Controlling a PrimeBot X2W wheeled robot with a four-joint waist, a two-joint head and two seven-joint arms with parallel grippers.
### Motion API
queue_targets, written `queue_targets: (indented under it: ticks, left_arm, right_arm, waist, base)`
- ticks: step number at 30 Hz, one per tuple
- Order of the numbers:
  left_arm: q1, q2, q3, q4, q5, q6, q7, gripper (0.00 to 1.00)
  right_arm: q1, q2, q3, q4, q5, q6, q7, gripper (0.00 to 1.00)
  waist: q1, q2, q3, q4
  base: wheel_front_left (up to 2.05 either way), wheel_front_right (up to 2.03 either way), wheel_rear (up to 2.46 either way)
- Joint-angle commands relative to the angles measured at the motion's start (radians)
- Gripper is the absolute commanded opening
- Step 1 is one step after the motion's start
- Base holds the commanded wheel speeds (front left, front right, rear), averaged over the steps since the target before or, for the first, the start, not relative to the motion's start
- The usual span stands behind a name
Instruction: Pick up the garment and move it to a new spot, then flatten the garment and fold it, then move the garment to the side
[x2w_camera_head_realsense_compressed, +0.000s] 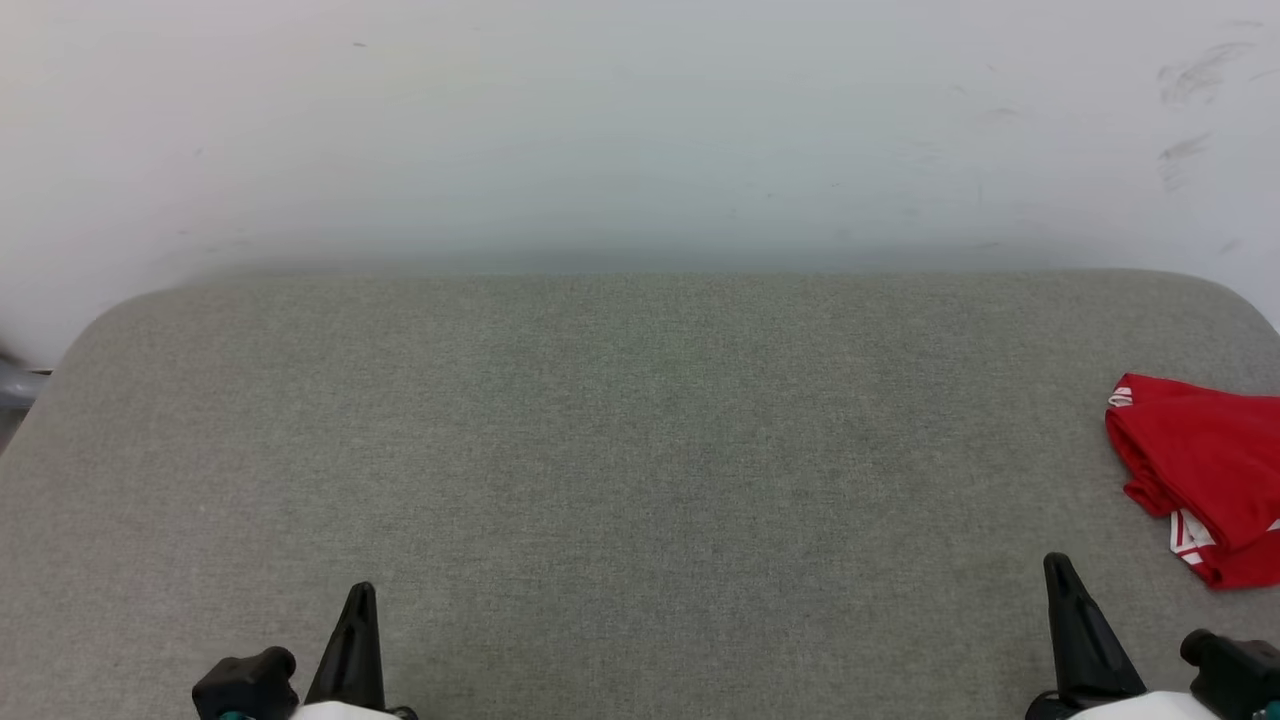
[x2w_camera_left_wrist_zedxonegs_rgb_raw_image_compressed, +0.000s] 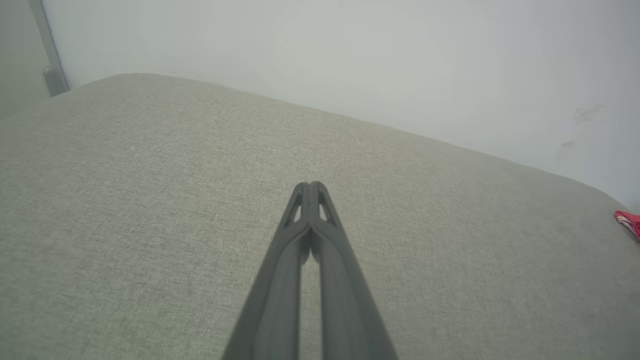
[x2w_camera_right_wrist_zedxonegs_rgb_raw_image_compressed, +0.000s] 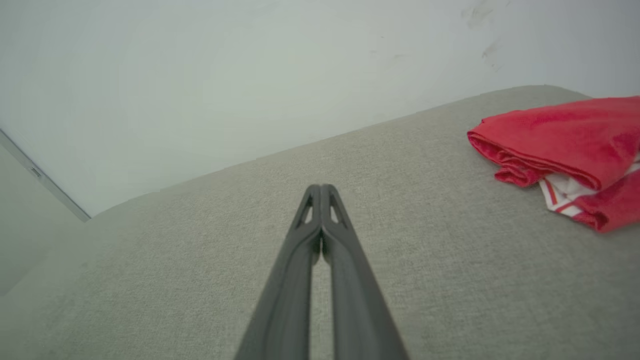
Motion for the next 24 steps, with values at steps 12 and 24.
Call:
queue_targets:
  ticks: [12,24]
  left_arm:
    - [-0.065,-0.006,0.028,0.009,-0.23,-0.028,0.052,0.0]
    - [-0.096,-0.009,0.048,0.028,-0.416,-0.05,0.096,0.0]
  right_arm:
    - [-0.065,-0.012,-0.003,0.011,0.228,0.0,0.045,0.0]
    - [-0.097,-0.014,-0.008,0.03,0.41,0.0,0.086,0.0]
  waist:
    - [-0.0001,0.0,0.005,0.002]
    - [-0.0001,0.0,0.009,0.003]
  base:
    - [0.0,0.0,0.0]
    - [0.0,0.0,0.0]
